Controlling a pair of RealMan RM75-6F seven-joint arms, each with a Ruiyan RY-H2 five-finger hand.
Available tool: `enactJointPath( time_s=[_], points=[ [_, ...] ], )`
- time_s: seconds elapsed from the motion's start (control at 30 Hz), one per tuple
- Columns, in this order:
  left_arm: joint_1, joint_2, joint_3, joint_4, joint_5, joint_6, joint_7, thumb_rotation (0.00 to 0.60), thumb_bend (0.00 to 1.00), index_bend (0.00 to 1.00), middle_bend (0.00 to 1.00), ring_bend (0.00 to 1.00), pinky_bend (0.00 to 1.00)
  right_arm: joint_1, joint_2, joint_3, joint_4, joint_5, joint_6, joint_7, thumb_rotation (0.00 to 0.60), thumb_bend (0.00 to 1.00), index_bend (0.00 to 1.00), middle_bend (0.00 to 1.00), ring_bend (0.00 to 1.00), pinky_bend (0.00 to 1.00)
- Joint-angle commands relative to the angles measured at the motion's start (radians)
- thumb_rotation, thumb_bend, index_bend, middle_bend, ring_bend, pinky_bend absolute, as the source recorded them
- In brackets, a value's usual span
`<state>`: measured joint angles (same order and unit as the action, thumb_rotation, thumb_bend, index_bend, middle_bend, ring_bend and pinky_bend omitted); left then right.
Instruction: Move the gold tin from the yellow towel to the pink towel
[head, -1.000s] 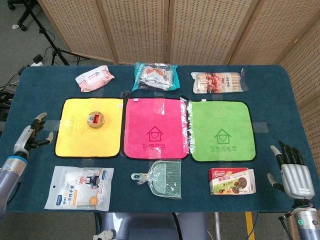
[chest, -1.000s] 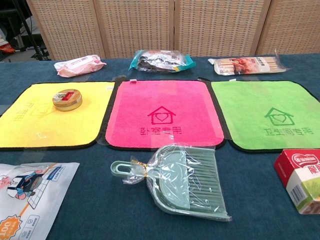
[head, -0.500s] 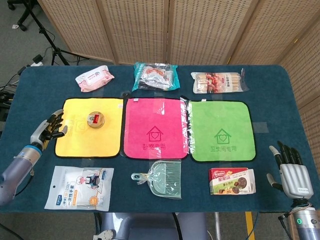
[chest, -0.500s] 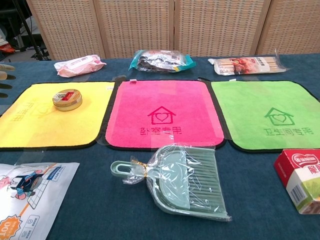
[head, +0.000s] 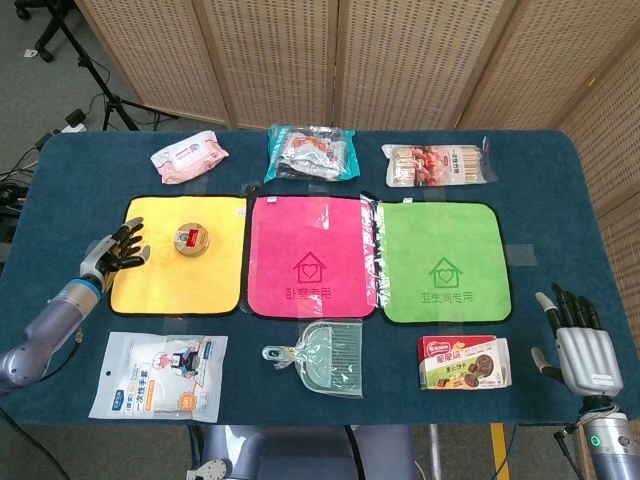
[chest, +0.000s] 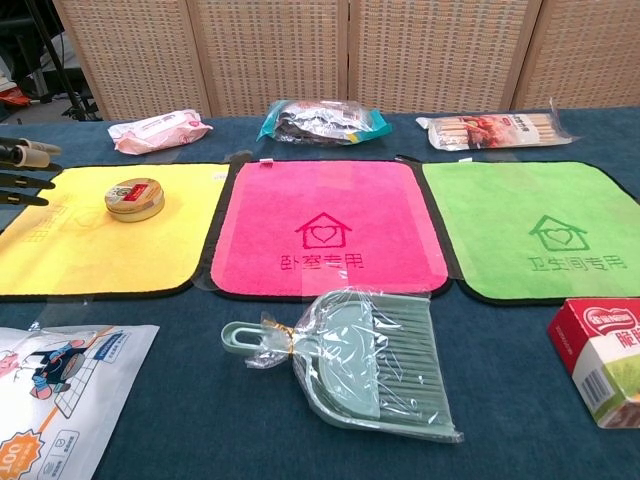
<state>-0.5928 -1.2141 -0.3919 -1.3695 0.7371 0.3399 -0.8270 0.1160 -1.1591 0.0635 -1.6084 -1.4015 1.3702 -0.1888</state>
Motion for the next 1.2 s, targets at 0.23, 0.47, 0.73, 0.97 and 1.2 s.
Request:
enactJointPath(
  time_s=[0.23, 0.47, 0.73, 0.97, 1.2],
  points=[
    [-0.014, -0.041, -0.010, 0.038, -0.010, -0.025, 0.024, 0.600, 0.55, 0.07, 0.00, 0.00, 0.00, 0.005, -0.007, -0.001, 0.005, 0.006, -0.008, -0.010, 0.600, 0.36, 0.09, 0.00, 0.00, 0.05],
    [-0.013, -0.071, -0.027, 0.061, -0.001, -0.030, 0.034, 0.600, 0.55, 0.07, 0.00, 0.00, 0.00, 0.006, -0.009, -0.002, 0.007, 0.006, -0.008, -0.012, 0.600, 0.36, 0.09, 0.00, 0.00, 0.05],
    [-0.012, -0.106, -0.050, 0.076, 0.021, -0.026, 0.049, 0.600, 0.55, 0.07, 0.00, 0.00, 0.00, 0.009, -0.014, -0.007, 0.006, 0.000, -0.010, -0.020, 0.600, 0.36, 0.09, 0.00, 0.00, 0.05],
    [-0.013, -0.123, -0.054, 0.069, 0.046, -0.019, 0.072, 0.600, 0.55, 0.07, 0.00, 0.00, 0.00, 0.012, -0.019, -0.014, 0.008, -0.004, -0.017, -0.031, 0.600, 0.36, 0.09, 0.00, 0.00, 0.05],
    [-0.021, -0.136, -0.051, 0.053, 0.058, 0.006, 0.100, 0.600, 0.55, 0.07, 0.00, 0.00, 0.00, 0.017, -0.030, -0.023, 0.007, -0.016, -0.024, -0.050, 0.600, 0.36, 0.09, 0.00, 0.00, 0.05]
  ],
)
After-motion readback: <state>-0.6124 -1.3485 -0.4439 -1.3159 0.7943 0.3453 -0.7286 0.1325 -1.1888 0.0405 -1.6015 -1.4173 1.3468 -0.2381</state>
